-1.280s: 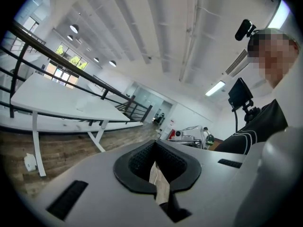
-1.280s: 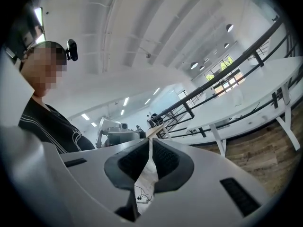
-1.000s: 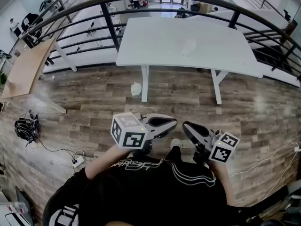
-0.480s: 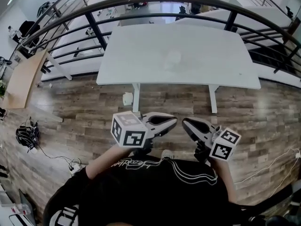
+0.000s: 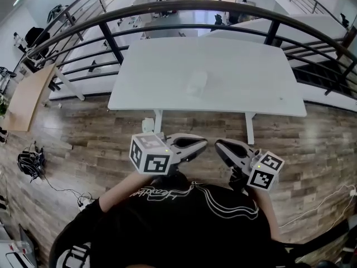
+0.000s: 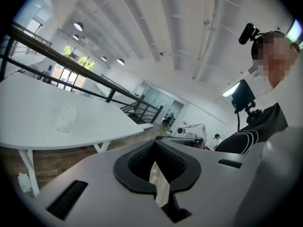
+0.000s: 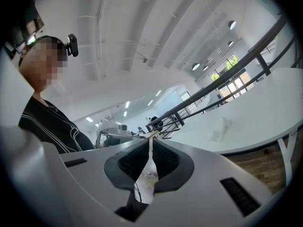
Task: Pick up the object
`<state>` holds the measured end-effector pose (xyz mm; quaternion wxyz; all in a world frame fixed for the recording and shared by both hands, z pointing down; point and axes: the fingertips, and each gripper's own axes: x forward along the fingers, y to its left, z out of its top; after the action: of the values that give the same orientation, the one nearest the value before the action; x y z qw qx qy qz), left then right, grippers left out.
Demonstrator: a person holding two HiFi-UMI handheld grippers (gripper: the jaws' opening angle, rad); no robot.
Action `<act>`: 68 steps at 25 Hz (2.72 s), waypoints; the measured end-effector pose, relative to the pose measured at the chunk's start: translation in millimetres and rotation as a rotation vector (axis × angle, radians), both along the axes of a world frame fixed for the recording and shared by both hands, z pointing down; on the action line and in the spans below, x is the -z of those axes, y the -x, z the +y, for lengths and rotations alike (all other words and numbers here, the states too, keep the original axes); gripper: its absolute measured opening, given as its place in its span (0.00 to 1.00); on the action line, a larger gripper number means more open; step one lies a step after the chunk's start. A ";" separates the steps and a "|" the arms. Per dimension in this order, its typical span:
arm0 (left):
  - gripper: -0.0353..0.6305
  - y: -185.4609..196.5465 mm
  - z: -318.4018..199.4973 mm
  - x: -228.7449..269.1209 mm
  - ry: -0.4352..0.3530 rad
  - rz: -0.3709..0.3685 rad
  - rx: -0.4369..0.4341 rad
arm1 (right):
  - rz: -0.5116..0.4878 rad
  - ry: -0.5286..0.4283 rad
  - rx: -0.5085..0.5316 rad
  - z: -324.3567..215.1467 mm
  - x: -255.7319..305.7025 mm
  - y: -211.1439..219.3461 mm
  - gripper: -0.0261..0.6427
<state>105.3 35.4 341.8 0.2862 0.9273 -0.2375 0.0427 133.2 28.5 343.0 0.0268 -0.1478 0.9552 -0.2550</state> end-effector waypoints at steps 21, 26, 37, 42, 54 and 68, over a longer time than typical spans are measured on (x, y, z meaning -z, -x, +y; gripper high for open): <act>0.06 69.9 -224.4 -45.5 0.092 0.021 -0.008 | 0.029 0.085 -0.031 -223.9 -42.4 70.3 0.08; 0.06 90.6 -289.2 -56.4 0.121 0.015 -0.016 | 0.025 0.122 -0.047 -287.9 -54.4 89.9 0.08; 0.06 126.6 -362.5 -75.6 0.179 -0.010 -0.020 | 0.030 0.182 -0.078 -356.7 -69.2 117.0 0.08; 0.06 140.2 -392.6 -102.5 0.201 -0.069 -0.010 | 0.032 0.219 -0.093 -380.4 -86.7 123.3 0.08; 0.10 160.5 -437.9 -144.1 0.210 -0.181 -0.024 | 0.017 0.255 -0.154 -410.0 -101.4 121.8 0.08; 0.34 158.8 -490.3 -223.8 0.322 -0.286 -0.062 | 0.022 0.306 -0.208 -444.5 -124.5 103.1 0.08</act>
<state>-53.5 -454.9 565.6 0.3926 0.8610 -0.2371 0.2199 30.1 -416.0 467.4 0.0197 -0.2507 0.8852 -0.3915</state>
